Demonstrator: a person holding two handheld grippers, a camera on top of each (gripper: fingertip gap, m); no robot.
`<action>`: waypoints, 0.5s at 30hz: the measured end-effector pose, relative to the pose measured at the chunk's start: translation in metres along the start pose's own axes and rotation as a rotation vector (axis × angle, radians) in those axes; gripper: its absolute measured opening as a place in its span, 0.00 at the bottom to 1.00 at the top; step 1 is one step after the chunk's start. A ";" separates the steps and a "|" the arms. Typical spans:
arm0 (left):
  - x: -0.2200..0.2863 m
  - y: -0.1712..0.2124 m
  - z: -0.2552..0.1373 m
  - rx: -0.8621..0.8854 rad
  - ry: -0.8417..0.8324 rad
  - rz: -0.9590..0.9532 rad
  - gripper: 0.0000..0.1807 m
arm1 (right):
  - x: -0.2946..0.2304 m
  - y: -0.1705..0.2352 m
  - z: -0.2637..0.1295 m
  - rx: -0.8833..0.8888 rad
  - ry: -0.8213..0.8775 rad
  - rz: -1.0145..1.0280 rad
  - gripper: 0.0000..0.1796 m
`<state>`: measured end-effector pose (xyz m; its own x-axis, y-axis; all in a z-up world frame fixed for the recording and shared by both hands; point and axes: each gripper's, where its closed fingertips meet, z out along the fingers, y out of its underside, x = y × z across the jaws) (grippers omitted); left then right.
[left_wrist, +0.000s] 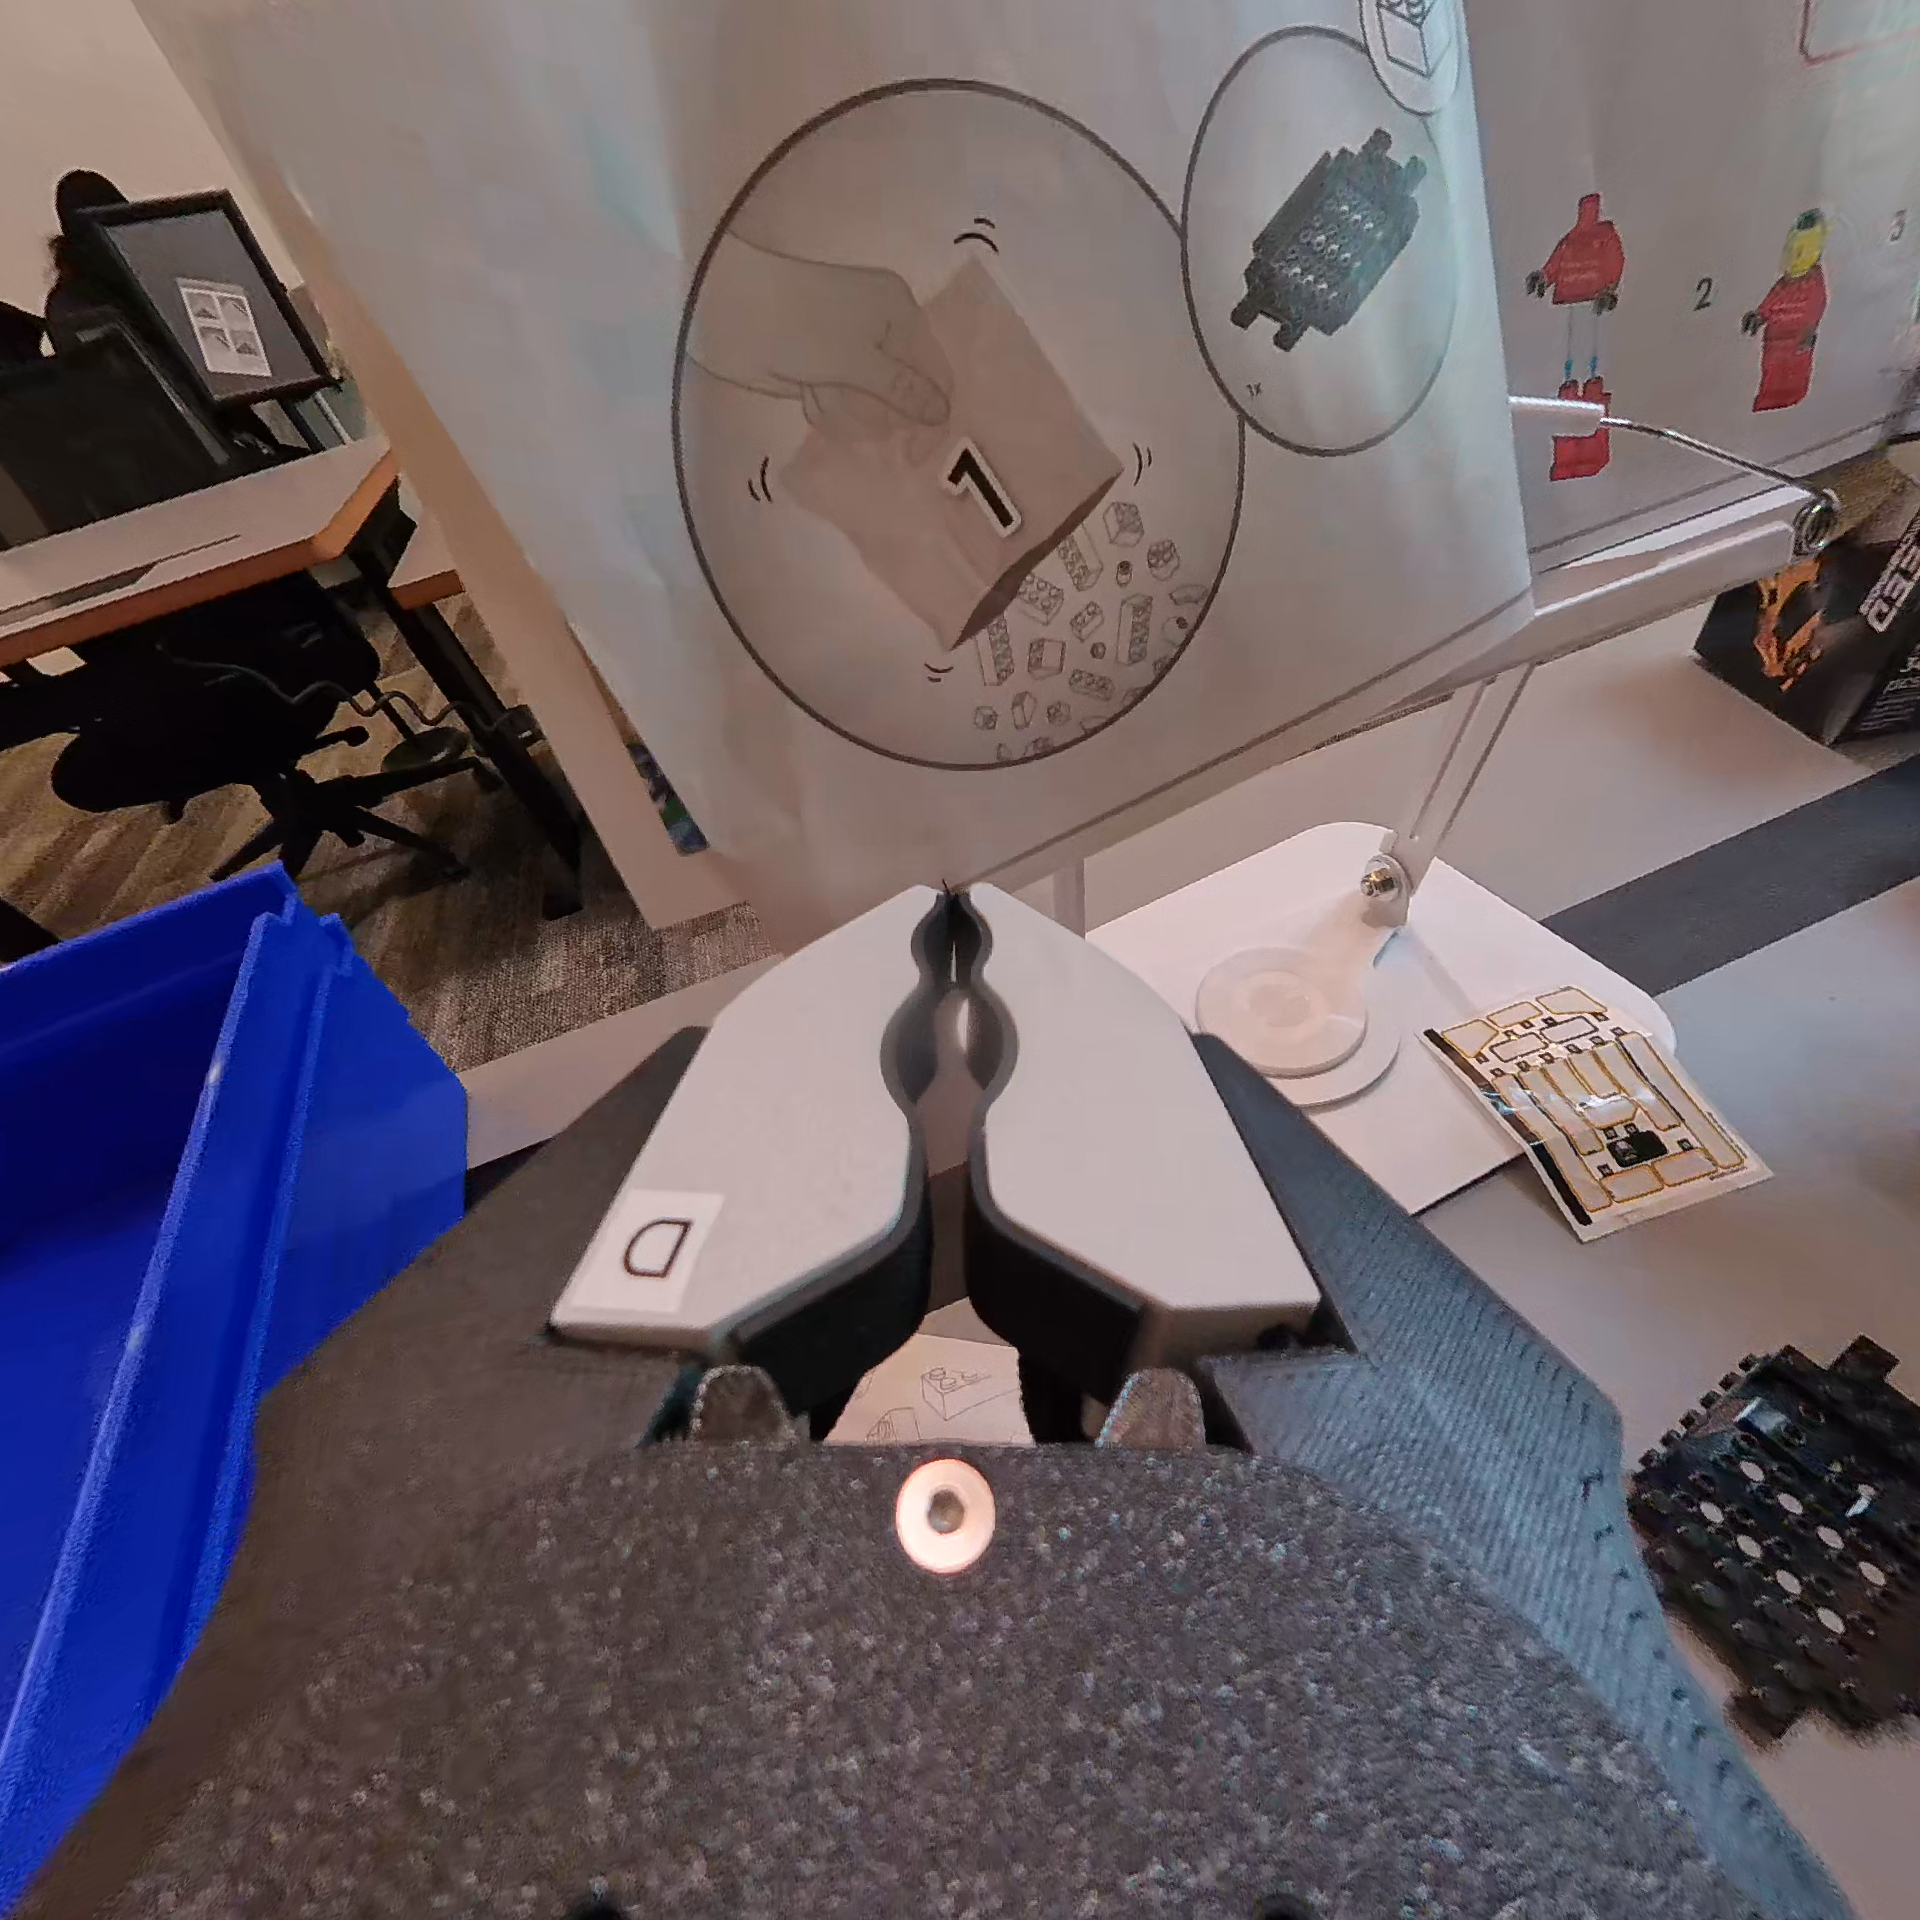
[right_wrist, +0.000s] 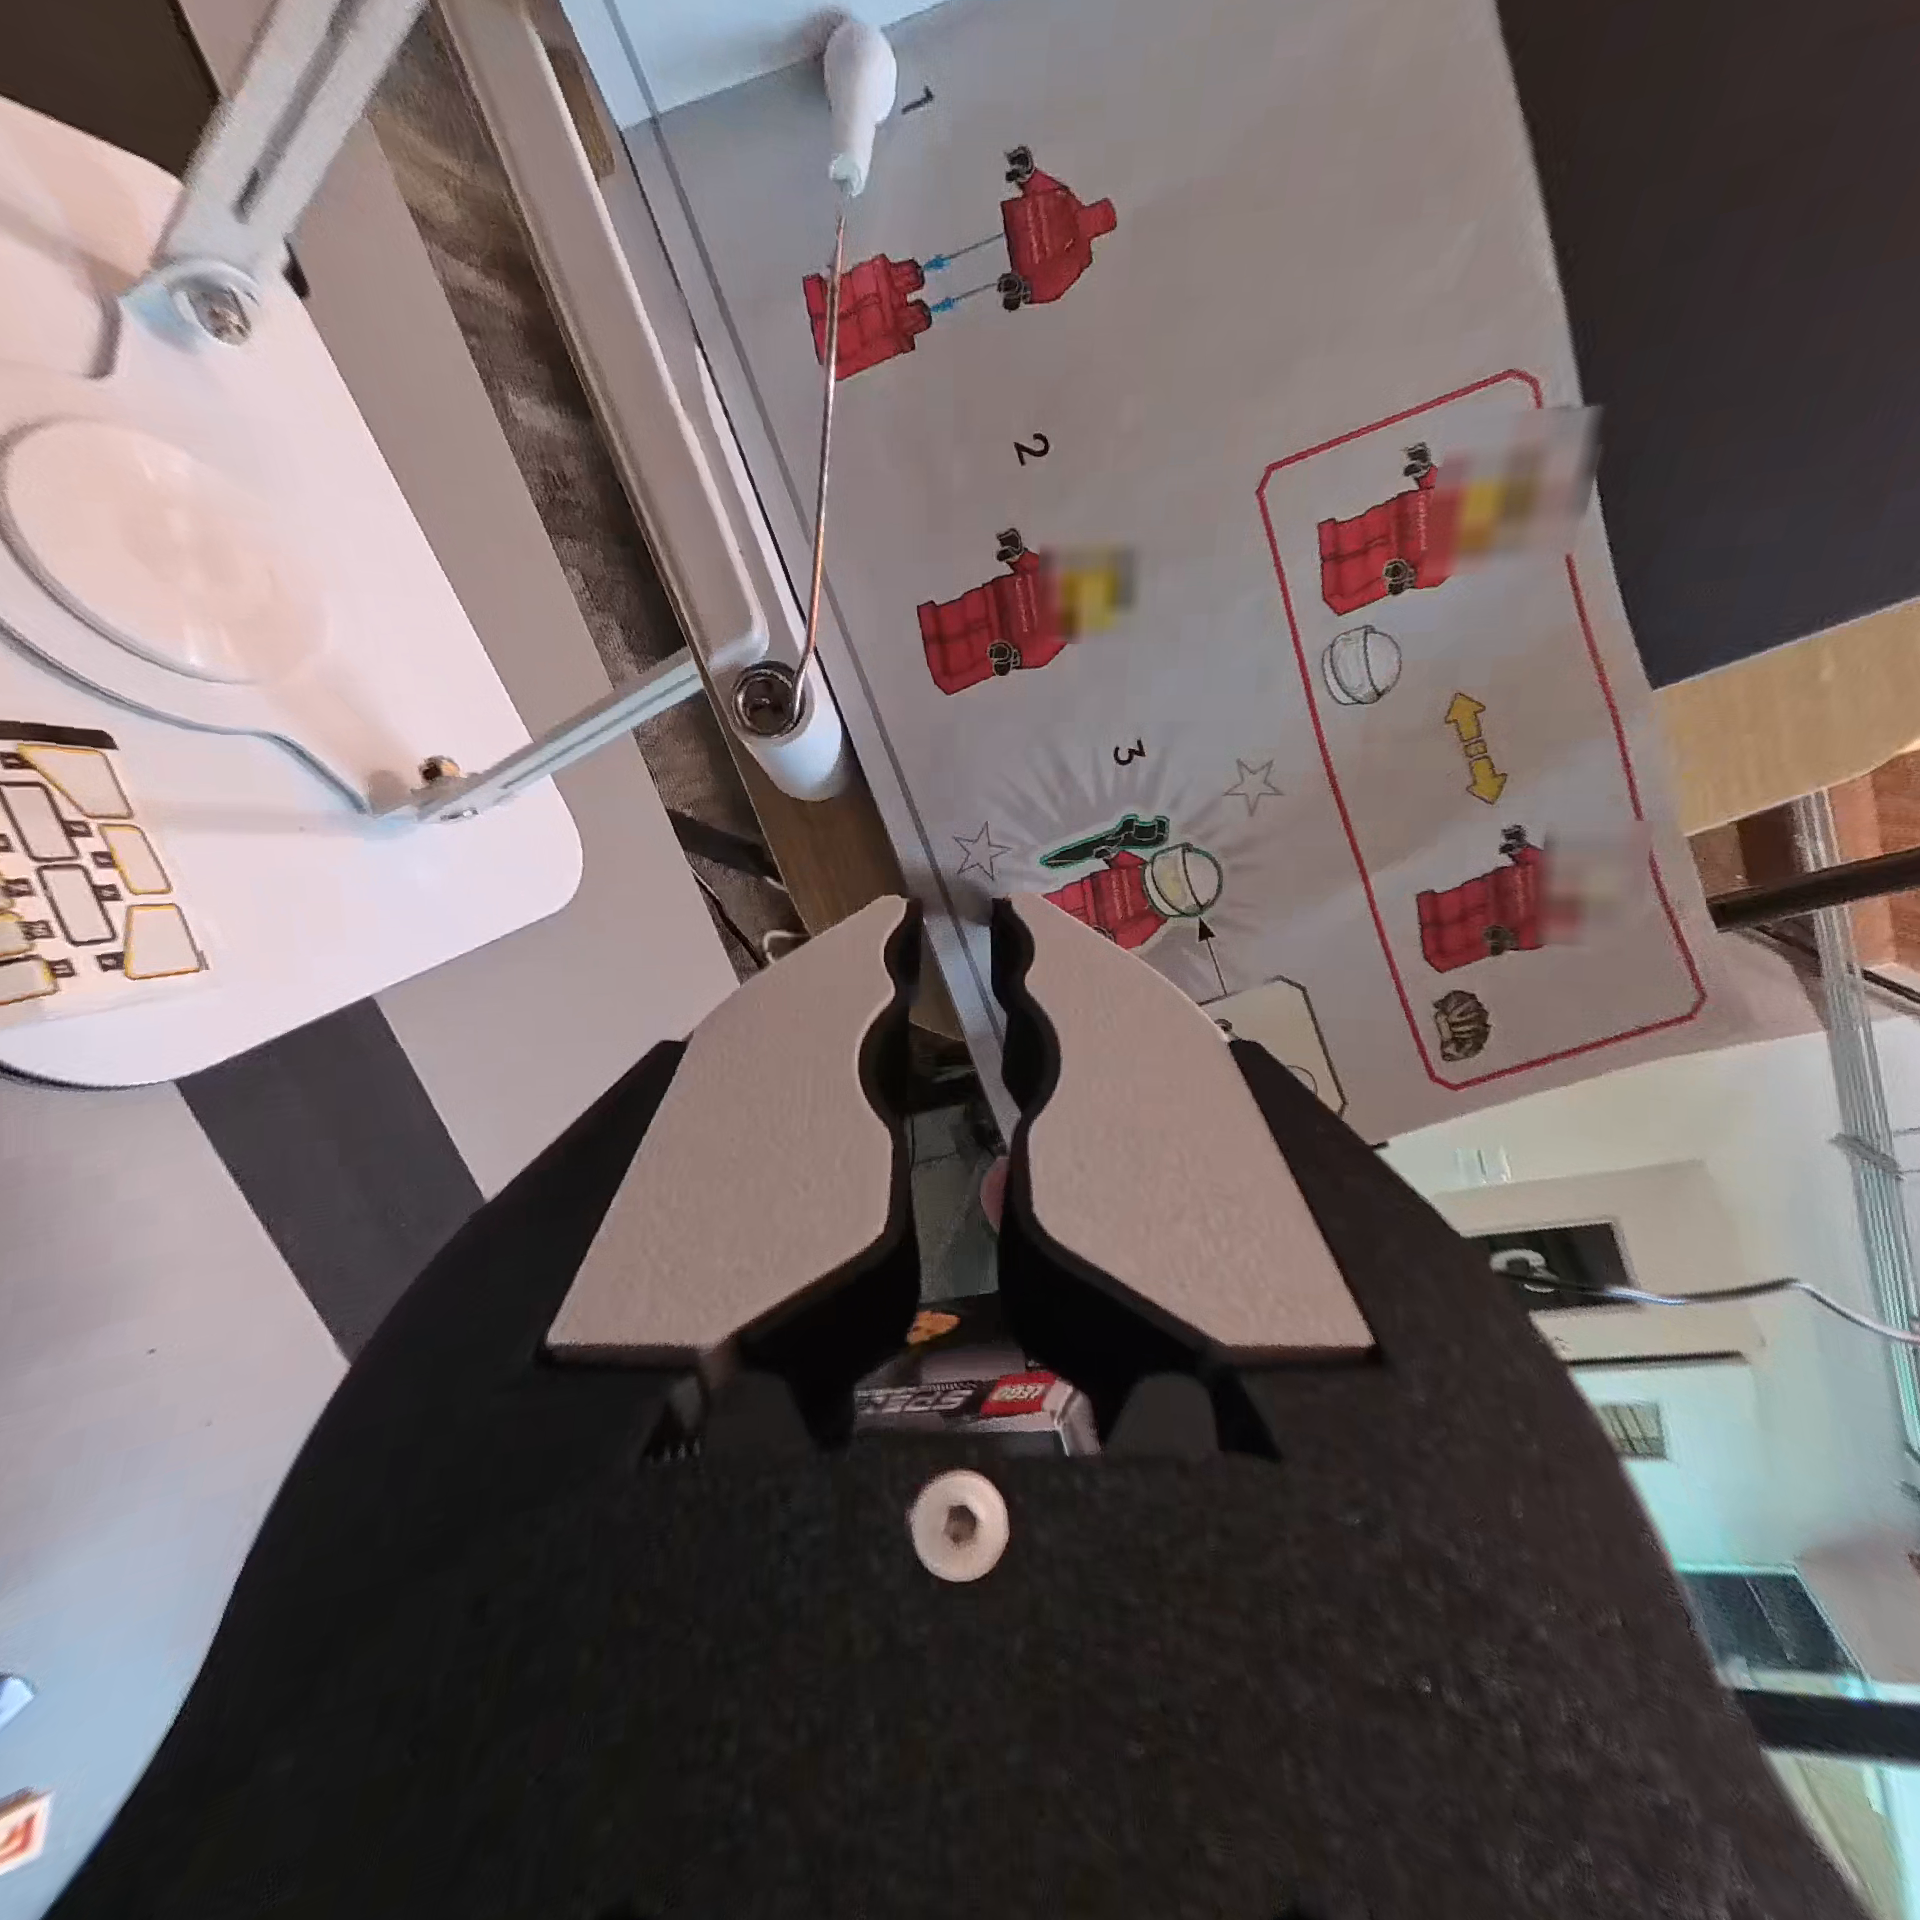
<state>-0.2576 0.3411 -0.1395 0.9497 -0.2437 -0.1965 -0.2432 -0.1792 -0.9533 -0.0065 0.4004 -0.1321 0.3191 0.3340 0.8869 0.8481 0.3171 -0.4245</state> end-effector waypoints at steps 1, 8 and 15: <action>0.000 0.001 0.002 -0.004 -0.001 -0.003 0.00 | 0.001 0.002 0.004 -0.010 -0.006 0.005 0.07; -0.007 0.001 0.012 -0.027 -0.015 -0.009 0.00 | 0.001 -0.003 0.006 -0.008 -0.004 0.059 0.07; -0.020 0.003 0.023 -0.054 -0.026 -0.001 0.00 | -0.013 -0.028 -0.026 0.090 0.018 0.201 0.11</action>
<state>-0.2731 0.3677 -0.1434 0.9545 -0.2191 -0.2024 -0.2522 -0.2310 -0.9397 -0.0238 0.3644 -0.1272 0.4859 0.3831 0.7856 0.7260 0.3236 -0.6069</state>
